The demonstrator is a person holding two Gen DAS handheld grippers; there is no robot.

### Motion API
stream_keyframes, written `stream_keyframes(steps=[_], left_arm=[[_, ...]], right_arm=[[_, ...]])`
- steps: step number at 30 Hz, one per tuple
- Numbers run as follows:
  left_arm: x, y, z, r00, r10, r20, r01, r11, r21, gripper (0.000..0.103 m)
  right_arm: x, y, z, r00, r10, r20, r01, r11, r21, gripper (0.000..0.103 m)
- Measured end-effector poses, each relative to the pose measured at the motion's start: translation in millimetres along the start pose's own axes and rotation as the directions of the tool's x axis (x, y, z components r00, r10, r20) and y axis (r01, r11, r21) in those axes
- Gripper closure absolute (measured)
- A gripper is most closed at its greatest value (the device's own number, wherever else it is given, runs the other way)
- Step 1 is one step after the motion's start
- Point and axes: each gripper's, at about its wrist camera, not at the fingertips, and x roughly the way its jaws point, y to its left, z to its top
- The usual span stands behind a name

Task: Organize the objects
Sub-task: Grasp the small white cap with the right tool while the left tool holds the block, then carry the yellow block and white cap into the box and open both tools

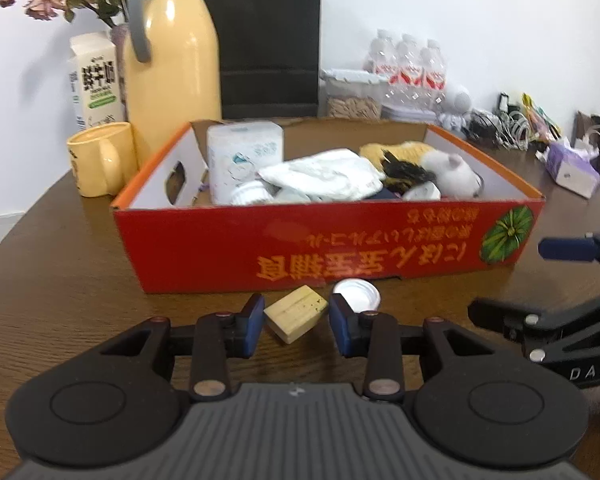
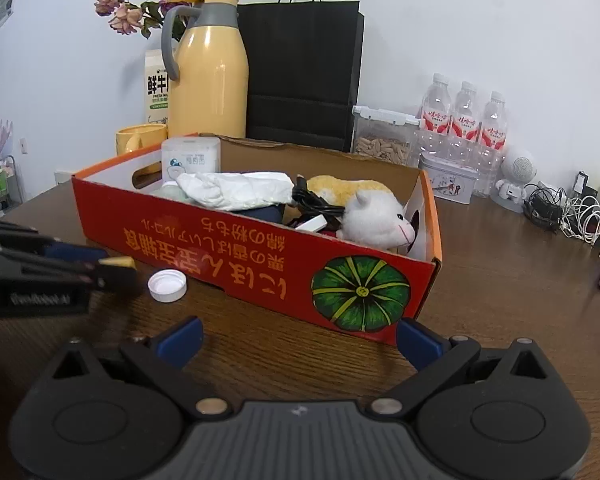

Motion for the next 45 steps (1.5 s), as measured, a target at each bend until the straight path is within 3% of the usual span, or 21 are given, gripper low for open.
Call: stream_keyframes(steps=[10,19,23,29,32,36,38,45], left_arm=[[-16,22,8,0.996,0.050,0.068,-0.045,0.997,-0.065,0.067],[-31,34,8,0.991,0.072,0.115,-0.062,0.994,-0.092,0.067],[-38,45,7,0.987,0.092,0.135,-0.076,0.990,-0.119,0.067],[-44,66,4,0.984,0.118,0.130,-0.096,0.981,-0.169,0.067],[-47,71,3,0.984,0.117,0.135,-0.092,0.980,-0.178,0.067],[-47,72,2,0.985,0.110,0.134,-0.086,0.980,-0.177,0.067],[-47,72,1,0.985,0.111,0.130,-0.087,0.981,-0.176,0.067],[-44,72,0,0.985,0.116,0.127,-0.093,0.980,-0.174,0.067]], right_arm=[[7,6,-2,1.000,-0.005,-0.026,0.005,1.000,-0.021,0.000],[8,41,6,0.999,0.032,0.002,-0.032,0.999,-0.010,0.000],[17,63,14,0.999,0.052,-0.001,-0.052,0.999,-0.006,0.012],[36,79,24,0.997,0.052,-0.054,-0.051,0.998,0.033,0.046],[40,83,25,0.997,0.046,-0.055,-0.044,0.998,0.043,0.049],[44,86,26,0.997,0.046,-0.063,-0.041,0.997,0.065,0.072],[44,88,26,0.997,0.048,-0.061,-0.044,0.997,0.065,0.076],[39,87,25,0.997,0.068,-0.037,-0.065,0.995,0.075,0.076]])
